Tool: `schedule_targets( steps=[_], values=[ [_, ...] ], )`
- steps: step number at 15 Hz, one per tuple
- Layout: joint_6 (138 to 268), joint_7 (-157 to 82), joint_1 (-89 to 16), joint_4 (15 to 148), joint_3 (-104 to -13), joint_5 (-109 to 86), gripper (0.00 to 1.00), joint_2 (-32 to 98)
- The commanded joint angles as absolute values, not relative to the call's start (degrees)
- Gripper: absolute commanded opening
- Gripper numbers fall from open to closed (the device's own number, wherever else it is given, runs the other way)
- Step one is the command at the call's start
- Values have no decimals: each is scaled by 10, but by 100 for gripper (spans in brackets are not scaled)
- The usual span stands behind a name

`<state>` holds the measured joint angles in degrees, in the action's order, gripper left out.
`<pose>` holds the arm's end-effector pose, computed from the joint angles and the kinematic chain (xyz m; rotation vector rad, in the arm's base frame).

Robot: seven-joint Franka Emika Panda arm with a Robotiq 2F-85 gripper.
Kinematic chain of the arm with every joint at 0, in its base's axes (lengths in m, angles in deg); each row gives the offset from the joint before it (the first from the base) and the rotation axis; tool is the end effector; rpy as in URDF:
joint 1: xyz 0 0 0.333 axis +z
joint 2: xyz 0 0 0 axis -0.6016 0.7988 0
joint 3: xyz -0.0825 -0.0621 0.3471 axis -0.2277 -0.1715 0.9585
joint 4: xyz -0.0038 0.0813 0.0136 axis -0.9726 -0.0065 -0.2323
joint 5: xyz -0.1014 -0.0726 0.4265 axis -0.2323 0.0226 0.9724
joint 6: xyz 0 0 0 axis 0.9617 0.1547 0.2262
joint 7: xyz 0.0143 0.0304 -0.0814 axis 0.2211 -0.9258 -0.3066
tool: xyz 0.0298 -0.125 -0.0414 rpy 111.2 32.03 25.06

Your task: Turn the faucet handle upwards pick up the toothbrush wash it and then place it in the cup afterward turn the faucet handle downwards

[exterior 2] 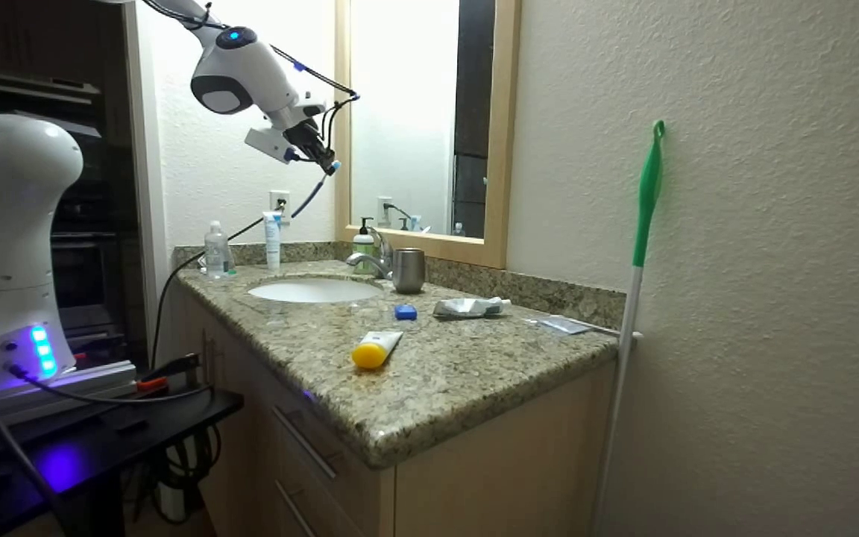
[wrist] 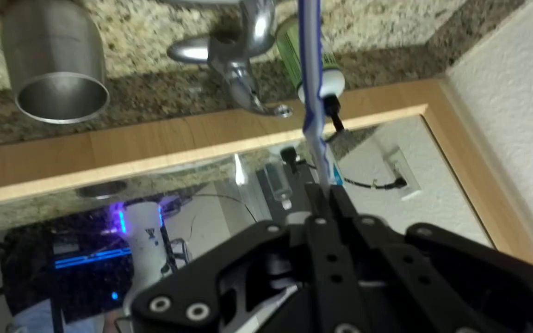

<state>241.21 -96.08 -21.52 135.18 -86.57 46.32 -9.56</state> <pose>0.4531 -0.2046 0.4607 -2.5848 0.4242 -1.3382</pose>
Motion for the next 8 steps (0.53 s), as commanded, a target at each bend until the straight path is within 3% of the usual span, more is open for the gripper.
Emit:
schedule_targets(
  steps=[1,6,7,8],
  values=[
    [2457,-1110,-70,1257,-990,539,1,-91],
    [2533,-1251,147,1125,-1199,592,1,-151],
    [2493,-1199,75,1161,-1143,554,5,-121],
    [2508,-1218,110,1142,-1176,565,5,-133]
  ],
)
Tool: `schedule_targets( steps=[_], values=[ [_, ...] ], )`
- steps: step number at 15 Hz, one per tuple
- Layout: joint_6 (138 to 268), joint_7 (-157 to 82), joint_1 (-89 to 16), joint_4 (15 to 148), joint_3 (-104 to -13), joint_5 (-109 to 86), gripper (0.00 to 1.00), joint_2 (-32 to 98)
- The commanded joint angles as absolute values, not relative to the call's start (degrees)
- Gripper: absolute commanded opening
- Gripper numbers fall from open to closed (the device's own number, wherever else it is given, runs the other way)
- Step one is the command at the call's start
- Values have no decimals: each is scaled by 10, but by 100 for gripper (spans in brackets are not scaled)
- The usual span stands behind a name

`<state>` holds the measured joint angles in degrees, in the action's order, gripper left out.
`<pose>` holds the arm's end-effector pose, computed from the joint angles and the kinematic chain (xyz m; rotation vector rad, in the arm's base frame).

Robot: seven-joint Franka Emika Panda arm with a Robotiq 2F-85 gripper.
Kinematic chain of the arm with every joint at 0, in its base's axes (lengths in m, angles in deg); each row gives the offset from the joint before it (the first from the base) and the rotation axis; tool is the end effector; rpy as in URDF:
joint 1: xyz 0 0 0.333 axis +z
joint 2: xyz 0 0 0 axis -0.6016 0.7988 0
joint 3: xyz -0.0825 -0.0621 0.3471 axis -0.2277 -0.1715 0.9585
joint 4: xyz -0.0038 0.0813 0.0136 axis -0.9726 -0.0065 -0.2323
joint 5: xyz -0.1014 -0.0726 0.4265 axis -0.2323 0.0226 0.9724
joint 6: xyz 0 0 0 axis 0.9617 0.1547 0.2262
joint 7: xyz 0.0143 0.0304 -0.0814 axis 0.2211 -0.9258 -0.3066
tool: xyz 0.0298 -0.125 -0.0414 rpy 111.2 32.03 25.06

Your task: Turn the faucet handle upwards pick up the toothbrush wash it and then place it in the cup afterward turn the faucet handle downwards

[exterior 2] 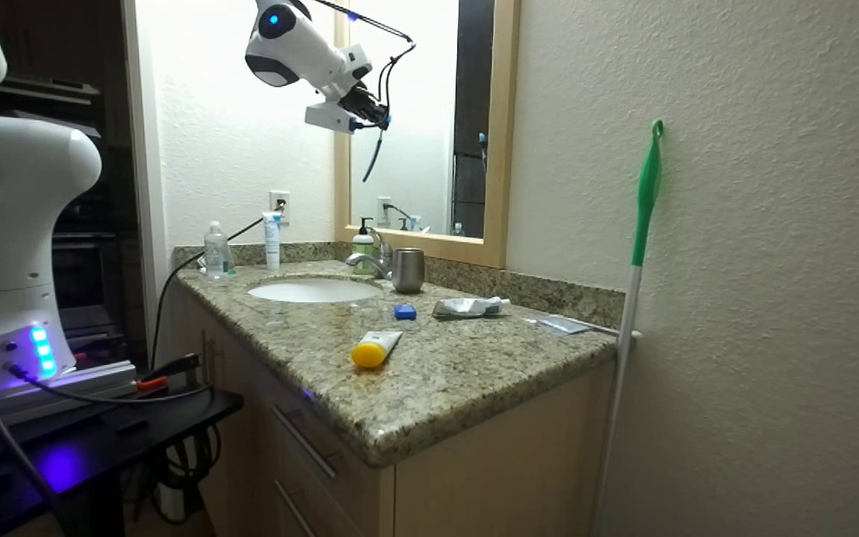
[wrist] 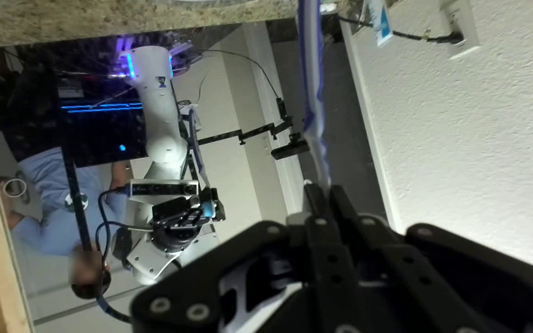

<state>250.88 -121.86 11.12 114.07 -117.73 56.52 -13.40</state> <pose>0.5101 -0.3128 0.5503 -2.4580 0.3799 -1.7852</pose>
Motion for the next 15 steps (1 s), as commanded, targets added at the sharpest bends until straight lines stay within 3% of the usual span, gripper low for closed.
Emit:
schedule_targets(
  steps=[1,4,10,15],
  values=[
    [2514,-1227,129,1133,-1194,568,5,-144],
    [2517,-1229,140,1130,-1201,568,1,-153],
    [2622,-1388,306,1049,-1284,413,1,-336],
    [2690,-1377,323,1078,-1313,353,1,-386]
  ],
)
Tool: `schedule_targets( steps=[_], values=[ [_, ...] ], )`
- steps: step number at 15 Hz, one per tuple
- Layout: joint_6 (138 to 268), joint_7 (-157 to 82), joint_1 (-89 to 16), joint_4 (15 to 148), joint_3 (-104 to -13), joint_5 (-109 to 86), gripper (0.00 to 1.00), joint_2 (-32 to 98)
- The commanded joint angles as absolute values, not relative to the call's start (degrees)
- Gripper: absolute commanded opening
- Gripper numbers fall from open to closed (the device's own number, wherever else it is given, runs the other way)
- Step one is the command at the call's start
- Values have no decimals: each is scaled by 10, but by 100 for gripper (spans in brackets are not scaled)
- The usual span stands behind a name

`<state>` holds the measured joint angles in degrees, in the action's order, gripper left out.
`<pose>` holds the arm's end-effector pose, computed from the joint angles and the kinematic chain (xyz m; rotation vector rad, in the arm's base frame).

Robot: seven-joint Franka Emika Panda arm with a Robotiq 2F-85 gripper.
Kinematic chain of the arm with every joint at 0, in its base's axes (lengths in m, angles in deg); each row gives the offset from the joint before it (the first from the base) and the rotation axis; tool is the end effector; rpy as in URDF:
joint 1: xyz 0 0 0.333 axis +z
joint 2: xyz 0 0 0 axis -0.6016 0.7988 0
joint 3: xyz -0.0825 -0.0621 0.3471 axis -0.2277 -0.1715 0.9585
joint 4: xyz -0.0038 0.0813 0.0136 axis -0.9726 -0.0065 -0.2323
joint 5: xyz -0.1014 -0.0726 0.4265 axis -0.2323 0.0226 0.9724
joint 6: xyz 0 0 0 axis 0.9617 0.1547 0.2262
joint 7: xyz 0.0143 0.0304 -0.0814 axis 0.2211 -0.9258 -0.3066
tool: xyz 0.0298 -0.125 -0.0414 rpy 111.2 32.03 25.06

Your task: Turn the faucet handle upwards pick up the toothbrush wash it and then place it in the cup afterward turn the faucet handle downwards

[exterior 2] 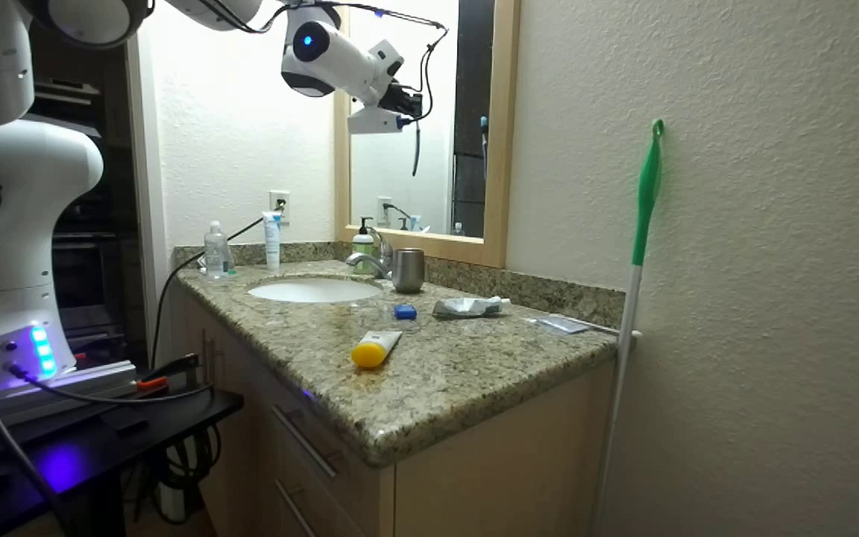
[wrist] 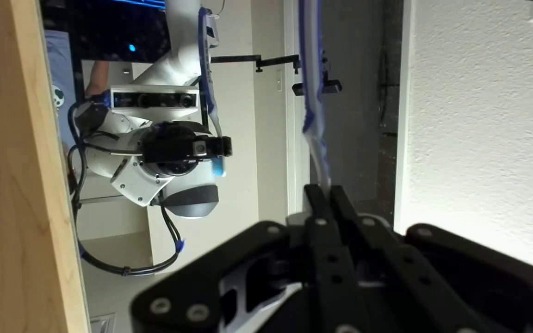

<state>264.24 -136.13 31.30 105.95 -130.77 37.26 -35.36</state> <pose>0.5366 -0.3922 0.5492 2.2982 -0.1719 1.9990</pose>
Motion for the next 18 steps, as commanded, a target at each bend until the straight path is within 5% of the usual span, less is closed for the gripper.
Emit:
schedule_targets(
  steps=[1,5,9,10,15,18],
  values=[
    [2692,-1257,312,1104,-1335,251,1,-366],
    [2658,-1087,273,1115,-1400,143,1,-263],
    [2650,-1101,278,1136,-1419,297,1,-168],
    [2652,-1025,278,1132,-1425,145,5,-236],
    [2651,-991,276,1150,-1432,178,1,-167],
    [2664,-901,262,1184,-1418,27,1,-244]
  ],
)
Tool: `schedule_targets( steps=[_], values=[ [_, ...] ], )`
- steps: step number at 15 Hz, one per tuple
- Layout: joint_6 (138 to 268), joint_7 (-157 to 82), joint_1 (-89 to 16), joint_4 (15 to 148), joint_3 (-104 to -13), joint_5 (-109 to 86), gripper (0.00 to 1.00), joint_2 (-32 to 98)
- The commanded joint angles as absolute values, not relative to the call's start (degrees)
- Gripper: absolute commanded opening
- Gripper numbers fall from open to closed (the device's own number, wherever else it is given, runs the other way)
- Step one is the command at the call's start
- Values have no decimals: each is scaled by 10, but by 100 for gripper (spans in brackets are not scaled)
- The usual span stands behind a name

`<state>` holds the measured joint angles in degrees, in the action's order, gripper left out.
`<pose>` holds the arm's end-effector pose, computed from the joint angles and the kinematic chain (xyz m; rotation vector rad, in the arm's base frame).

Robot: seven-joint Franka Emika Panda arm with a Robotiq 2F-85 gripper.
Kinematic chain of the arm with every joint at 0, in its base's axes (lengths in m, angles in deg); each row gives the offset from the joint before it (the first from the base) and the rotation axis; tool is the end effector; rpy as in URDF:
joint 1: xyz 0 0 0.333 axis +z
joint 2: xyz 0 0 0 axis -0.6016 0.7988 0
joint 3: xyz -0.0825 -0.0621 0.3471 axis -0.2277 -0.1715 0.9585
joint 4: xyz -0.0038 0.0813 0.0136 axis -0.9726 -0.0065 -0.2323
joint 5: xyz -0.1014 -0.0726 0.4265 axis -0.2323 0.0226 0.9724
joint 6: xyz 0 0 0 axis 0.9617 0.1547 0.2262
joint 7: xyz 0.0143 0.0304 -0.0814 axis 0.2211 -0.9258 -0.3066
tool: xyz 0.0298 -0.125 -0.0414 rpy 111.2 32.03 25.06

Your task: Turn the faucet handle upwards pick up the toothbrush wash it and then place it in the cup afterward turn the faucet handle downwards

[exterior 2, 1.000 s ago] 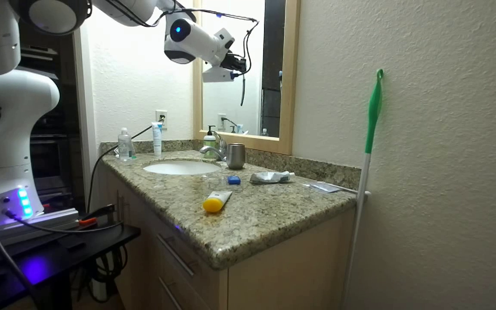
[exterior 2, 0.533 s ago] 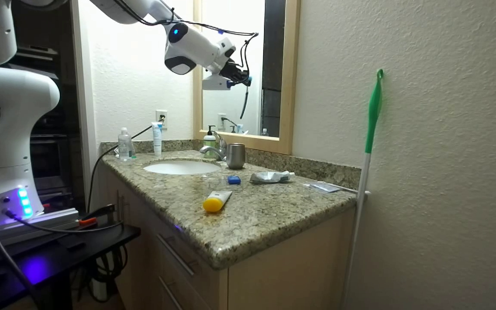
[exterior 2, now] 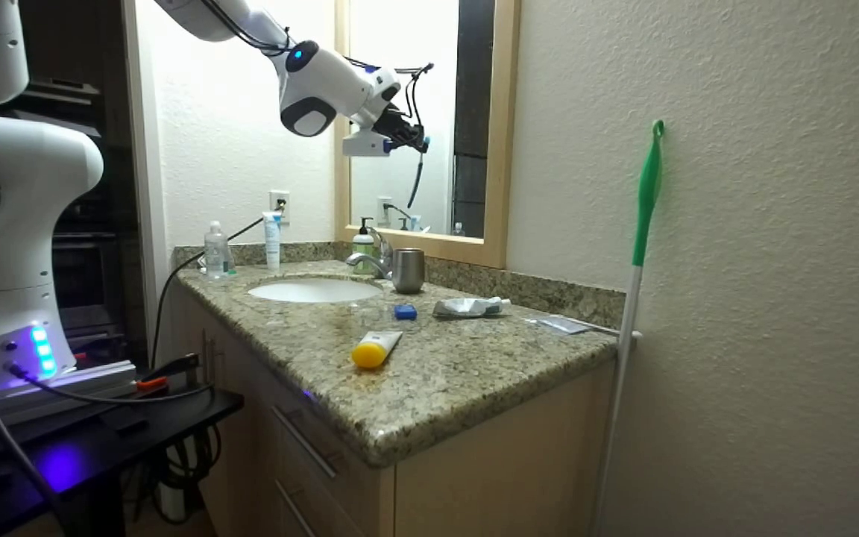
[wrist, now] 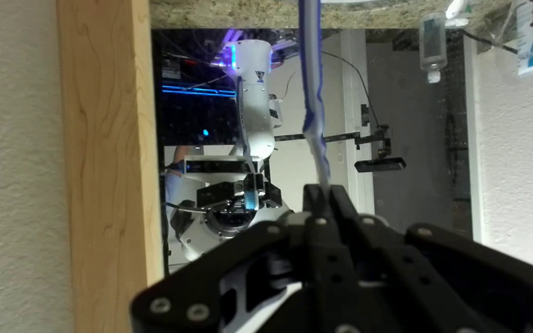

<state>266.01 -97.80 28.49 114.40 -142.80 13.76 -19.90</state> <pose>0.5182 -0.3984 0.4853 2.3944 -0.4060 1.7424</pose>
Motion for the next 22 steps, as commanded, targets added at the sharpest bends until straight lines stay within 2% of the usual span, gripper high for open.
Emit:
schedule_targets(
  steps=[1,10,15,16,22],
  values=[
    [2662,-871,256,1200,-1417,-22,1,-260],
    [2662,-774,247,1234,-1468,-299,1,-397],
    [2663,-779,247,1232,-1489,-355,1,-448],
    [2659,-765,249,1230,-1485,-344,5,-427],
    [2663,-789,275,1204,-1510,-373,1,-483]
  ],
)
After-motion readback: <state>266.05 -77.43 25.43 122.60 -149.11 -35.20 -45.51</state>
